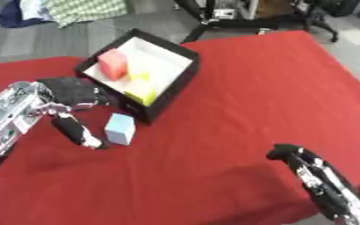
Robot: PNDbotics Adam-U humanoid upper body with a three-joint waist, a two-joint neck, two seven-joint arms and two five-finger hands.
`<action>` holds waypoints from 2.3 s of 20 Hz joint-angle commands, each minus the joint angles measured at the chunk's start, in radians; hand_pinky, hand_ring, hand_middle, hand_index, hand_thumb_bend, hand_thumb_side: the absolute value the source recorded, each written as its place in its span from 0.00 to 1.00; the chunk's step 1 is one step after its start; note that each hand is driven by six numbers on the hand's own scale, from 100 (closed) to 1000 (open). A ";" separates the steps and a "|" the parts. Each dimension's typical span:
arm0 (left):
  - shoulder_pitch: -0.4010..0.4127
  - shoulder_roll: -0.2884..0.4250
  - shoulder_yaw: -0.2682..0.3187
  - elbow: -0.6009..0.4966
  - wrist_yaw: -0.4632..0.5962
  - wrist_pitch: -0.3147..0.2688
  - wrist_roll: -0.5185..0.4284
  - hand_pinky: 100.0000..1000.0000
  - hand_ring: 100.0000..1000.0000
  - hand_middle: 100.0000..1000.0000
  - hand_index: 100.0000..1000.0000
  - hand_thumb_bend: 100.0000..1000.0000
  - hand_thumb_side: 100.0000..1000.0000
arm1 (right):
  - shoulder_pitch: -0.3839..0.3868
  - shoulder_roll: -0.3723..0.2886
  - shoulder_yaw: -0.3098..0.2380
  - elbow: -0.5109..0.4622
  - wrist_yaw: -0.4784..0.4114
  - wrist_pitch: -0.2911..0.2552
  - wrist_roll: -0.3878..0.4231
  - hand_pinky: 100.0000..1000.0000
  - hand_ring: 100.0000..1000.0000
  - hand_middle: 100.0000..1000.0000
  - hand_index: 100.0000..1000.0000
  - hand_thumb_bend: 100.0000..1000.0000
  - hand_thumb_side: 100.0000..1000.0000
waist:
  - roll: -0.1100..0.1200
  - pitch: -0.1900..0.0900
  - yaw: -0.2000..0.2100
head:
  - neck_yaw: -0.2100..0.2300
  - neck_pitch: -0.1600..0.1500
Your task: Pick up objects on the table and place them in the box.
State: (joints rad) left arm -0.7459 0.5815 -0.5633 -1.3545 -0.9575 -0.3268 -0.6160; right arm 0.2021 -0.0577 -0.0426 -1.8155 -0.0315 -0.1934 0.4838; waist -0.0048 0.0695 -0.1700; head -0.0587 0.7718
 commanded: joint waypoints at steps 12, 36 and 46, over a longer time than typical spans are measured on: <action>-0.038 -0.068 0.009 0.104 -0.090 -0.022 0.016 0.73 0.67 0.69 0.93 0.44 0.64 | -0.011 -0.011 0.002 -0.013 -0.006 0.001 0.004 1.00 0.78 0.68 0.79 0.00 0.59 | -0.001 -0.012 -0.010 | -0.003 -0.002; -0.247 -0.077 0.154 0.046 0.007 0.176 0.081 0.66 0.50 0.50 0.75 0.11 0.10 | -0.004 -0.009 0.004 -0.008 -0.006 0.006 -0.001 1.00 0.78 0.68 0.79 0.00 0.64 | -0.006 -0.022 -0.010 | -0.006 -0.002; -0.289 -0.341 0.299 0.479 -0.278 0.242 0.303 0.67 0.51 0.52 0.78 0.09 0.21 | -0.016 -0.004 0.024 -0.002 -0.017 0.014 0.014 1.00 0.78 0.68 0.80 0.00 0.67 | -0.016 -0.016 -0.043 | 0.020 -0.002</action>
State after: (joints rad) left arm -1.0052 0.2509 -0.2935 -0.9071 -1.2037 -0.0951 -0.3496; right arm 0.1930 -0.0571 -0.0229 -1.8089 -0.0412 -0.1798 0.4938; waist -0.0059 0.0695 -0.2132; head -0.0443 0.7718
